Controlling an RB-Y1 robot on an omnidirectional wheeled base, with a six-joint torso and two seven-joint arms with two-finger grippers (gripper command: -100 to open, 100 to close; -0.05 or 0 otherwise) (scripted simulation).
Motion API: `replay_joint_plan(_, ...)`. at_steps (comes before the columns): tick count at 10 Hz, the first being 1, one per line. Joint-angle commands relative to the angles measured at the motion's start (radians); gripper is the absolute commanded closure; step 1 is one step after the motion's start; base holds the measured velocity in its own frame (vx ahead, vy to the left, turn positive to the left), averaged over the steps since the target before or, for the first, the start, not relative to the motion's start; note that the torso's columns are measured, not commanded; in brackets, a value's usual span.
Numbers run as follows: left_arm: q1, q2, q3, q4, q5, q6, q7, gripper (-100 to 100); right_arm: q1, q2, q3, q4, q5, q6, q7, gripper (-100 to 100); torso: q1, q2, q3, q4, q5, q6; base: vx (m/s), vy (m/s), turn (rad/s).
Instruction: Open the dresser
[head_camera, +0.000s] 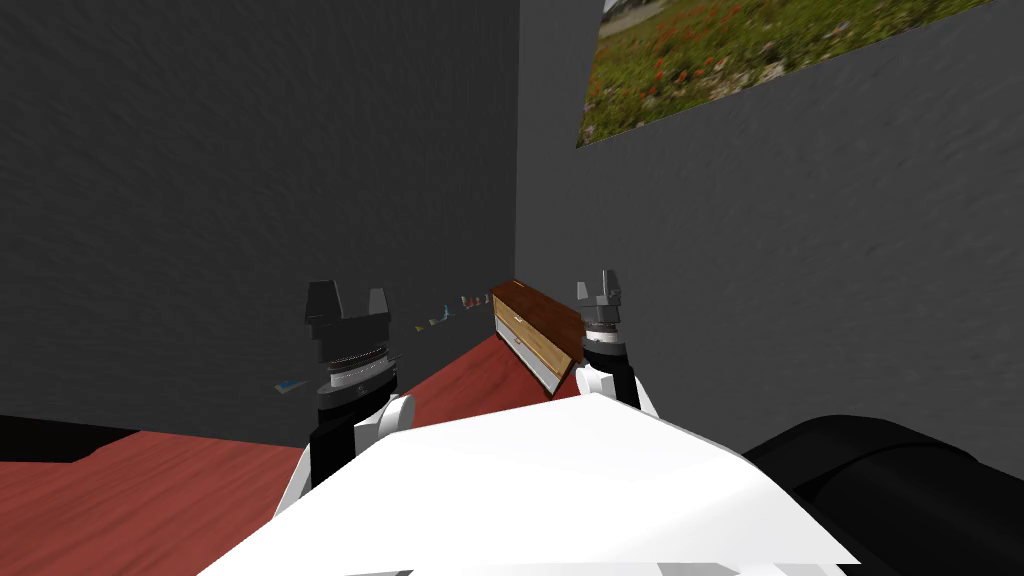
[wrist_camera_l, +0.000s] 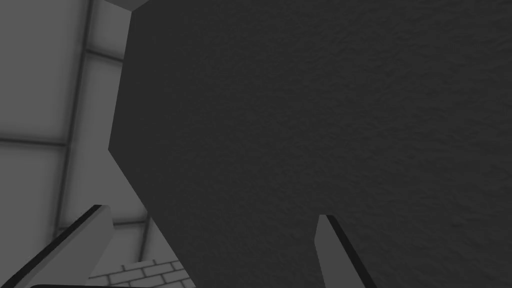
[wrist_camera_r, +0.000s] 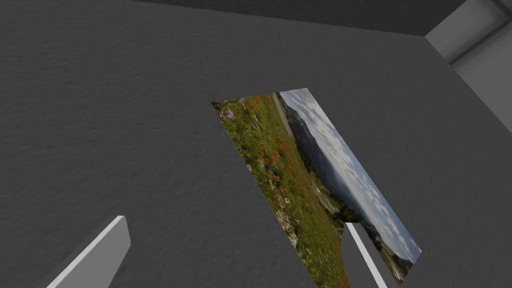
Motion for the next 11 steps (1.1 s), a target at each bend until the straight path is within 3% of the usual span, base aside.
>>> replay_joint_plan(1, 0.0, 0.0, 0.0, 0.0, 0.0, 0.0, 0.0, 0, 0.0, 0.0, 0.0, 0.0, 0.0, 0.0, 0.0, 0, 0.0, 0.04, -0.082, 0.041, 0.0, 0.0, 0.0, 0.0, 0.0)
replay_joint_plan(9, 0.0, 0.0, 0.0, 0.0, 0.0, 0.0, 0.0, 0, 0.0, 0.0, 0.0, 0.0, 0.0, 0.0, 0.0, 0, 0.0, 0.618, -1.234, 0.617, 0.0, 0.0, 0.0, 0.0, 0.0)
replay_joint_plan(10, 0.0, 0.0, 0.0, 0.0, 0.0, 0.0, 0.0, 0, -0.002, -0.047, -0.001, 0.01, 0.008, 0.006, 0.012, -100, 0.0, 0.691, -1.382, 0.691, 0.0, 0.0, 0.005, 0.002, 0.051)
replay_joint_plan(11, 0.0, 0.0, 0.0, 0.0, 0.0, 0.0, 0.0, 0, -0.004, -0.076, -0.001, 0.02, 0.017, 0.012, 0.024, -100, 0.0, 0.725, -1.451, 0.724, 0.0, 0.0, 0.0, 0.002, 0.081)
